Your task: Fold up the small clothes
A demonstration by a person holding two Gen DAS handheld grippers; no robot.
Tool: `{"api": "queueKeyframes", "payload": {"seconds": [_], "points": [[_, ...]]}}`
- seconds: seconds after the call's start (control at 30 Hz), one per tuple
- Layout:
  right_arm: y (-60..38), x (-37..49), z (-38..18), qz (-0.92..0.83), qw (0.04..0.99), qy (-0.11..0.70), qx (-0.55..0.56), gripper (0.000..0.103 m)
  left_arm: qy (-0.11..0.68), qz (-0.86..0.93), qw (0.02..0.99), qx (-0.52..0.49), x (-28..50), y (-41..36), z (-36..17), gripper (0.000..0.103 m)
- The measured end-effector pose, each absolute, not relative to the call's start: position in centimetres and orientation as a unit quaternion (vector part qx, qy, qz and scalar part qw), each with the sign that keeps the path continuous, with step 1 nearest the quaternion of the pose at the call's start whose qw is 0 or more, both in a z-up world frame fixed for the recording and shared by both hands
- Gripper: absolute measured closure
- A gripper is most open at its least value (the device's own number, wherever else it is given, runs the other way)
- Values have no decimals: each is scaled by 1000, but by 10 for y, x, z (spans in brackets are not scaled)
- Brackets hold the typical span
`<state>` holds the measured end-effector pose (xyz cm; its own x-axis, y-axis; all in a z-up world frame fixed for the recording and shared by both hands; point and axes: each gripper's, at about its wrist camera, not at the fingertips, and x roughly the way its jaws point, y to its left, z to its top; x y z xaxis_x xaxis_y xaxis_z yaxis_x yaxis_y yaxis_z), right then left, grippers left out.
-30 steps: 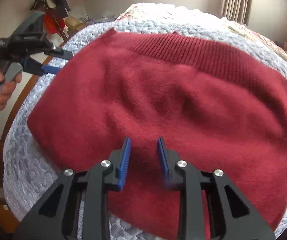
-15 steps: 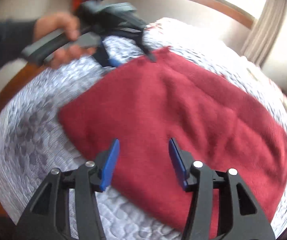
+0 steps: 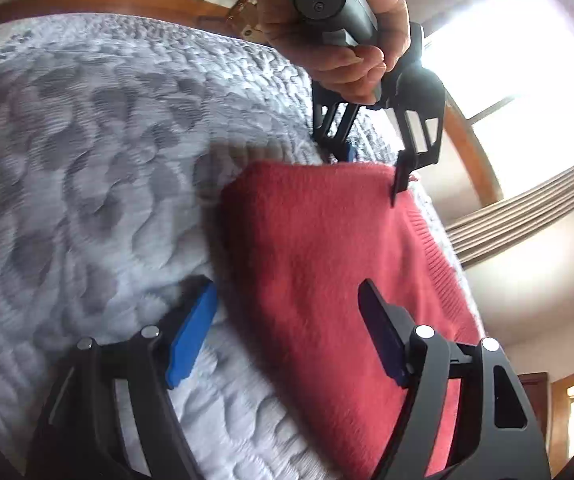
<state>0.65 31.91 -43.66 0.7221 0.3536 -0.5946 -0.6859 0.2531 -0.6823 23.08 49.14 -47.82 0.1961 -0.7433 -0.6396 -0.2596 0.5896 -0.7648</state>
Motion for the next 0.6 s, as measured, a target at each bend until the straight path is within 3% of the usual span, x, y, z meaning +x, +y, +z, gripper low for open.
{"api": "queueKeyframes", "payload": {"seconds": [0.3, 0.33, 0.4, 0.6], "points": [[364, 47, -435, 271, 810, 203, -479, 33, 622, -182, 637, -417, 240, 481, -486, 58], [364, 52, -434, 272, 813, 215, -467, 35, 625, -180, 638, -412, 241, 478, -486, 59], [365, 59, -431, 281, 816, 241, -444, 51, 632, -171, 635, -409, 241, 477, -488, 75], [352, 70, -414, 286, 829, 286, -387, 67, 639, -170, 621, -420, 243, 475, -489, 84]]}}
